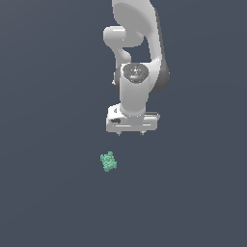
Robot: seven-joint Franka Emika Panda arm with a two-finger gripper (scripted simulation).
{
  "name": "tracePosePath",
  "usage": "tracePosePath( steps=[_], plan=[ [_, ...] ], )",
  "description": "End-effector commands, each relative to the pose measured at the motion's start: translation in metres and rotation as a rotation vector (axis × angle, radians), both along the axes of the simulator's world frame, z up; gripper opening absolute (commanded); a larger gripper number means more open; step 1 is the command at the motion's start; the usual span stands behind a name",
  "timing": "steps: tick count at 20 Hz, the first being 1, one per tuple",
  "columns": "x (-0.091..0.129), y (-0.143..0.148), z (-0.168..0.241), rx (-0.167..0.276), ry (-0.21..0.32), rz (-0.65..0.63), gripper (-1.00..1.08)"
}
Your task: Pick up the object and move it to a goal position.
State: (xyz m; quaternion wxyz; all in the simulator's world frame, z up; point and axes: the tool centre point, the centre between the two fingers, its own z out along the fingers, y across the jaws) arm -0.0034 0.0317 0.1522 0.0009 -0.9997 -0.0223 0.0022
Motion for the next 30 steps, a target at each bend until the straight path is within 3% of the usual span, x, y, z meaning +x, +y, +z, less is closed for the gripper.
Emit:
tracePosePath(
  steps=[1,10,16,30],
  plan=[
    [0.0,0.0,0.0,0.0,0.0,0.0,1.0],
    [0.013,0.012,0.024,-0.006,-0.05,0.016,1.0],
    [0.014,0.01,0.023,-0.006,-0.048,0.022,1.0],
    [0.045,-0.028,-0.003,-0.011,-0.031,0.171,1.0]
  ],
)
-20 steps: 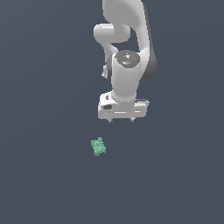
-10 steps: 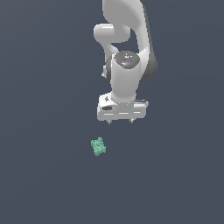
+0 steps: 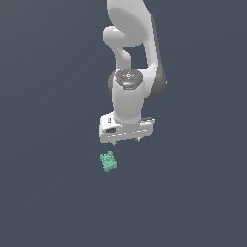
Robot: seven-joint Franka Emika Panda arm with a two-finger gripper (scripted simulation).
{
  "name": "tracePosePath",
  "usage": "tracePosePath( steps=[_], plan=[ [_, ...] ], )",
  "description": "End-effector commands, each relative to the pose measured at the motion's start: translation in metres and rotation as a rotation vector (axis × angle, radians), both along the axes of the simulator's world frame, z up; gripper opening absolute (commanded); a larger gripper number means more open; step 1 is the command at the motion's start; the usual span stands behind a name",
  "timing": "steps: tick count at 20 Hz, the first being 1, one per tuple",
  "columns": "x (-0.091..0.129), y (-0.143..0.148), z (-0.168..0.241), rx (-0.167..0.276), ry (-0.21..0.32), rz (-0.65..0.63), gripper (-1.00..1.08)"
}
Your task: Pick up the object and move it to a goal position.
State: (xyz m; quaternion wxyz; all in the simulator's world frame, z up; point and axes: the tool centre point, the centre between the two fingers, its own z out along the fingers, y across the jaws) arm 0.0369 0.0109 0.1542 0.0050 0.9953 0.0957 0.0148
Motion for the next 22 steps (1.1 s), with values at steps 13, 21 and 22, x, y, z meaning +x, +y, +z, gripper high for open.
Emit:
tracePosePath(
  steps=[13,21,22],
  plan=[
    [0.036,-0.065,-0.045,0.0,0.026,0.223,1.0],
    [0.042,-0.08,-0.055,0.003,0.031,0.268,1.0],
    [0.042,-0.08,-0.056,0.003,0.031,0.27,1.0]
  ],
)
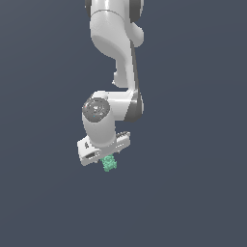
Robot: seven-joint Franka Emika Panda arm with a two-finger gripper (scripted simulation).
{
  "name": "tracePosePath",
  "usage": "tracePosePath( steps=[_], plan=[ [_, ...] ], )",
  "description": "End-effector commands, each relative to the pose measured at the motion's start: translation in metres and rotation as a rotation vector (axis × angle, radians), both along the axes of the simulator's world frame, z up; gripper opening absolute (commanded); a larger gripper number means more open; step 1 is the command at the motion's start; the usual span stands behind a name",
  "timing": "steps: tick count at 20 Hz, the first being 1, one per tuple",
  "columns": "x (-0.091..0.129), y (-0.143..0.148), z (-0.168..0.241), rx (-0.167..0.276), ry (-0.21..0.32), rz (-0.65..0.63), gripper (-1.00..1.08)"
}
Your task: Pick up the object and move it to a goal position.
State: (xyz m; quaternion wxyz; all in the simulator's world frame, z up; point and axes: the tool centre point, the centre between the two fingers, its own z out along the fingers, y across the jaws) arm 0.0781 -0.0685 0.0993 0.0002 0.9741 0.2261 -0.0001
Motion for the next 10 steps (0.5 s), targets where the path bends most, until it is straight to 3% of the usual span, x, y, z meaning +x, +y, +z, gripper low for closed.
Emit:
tracePosePath(
  steps=[1,10],
  plan=[
    [0.001,-0.001,-0.001,0.0,0.0,0.006,1.0],
    [0.0,-0.001,-0.027,0.0,0.0,0.004,1.0]
  ],
)
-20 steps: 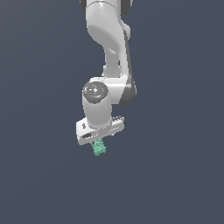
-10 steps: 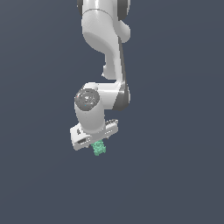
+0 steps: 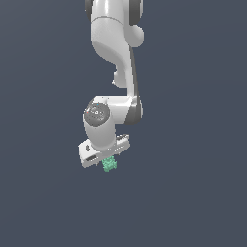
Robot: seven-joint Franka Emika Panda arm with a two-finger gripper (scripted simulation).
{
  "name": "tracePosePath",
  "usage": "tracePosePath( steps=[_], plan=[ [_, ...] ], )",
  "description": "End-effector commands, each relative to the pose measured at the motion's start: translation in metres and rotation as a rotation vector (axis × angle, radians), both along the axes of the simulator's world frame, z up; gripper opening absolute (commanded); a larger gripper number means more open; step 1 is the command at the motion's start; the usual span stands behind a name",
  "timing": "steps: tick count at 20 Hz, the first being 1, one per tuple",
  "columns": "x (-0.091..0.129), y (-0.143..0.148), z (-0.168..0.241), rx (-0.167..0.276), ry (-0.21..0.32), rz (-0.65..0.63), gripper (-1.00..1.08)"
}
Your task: Pick up the object and move it to a goal position.
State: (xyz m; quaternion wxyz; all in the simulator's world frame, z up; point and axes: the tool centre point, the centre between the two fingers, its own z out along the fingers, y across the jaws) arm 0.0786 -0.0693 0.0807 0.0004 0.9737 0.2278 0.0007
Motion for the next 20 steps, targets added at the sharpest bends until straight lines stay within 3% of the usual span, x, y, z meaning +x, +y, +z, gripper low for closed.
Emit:
tracePosePath(
  steps=[1,10,11,20],
  plan=[
    [-0.001,0.0,-0.015,0.0,0.002,0.001,1.0],
    [0.0,0.0,-0.032,0.0,0.002,0.003,1.0],
    [0.0,0.0,-0.032,0.0,0.002,0.003,-1.0],
    [0.0,0.0,-0.032,0.0,0.002,0.003,-1.0]
  ],
)
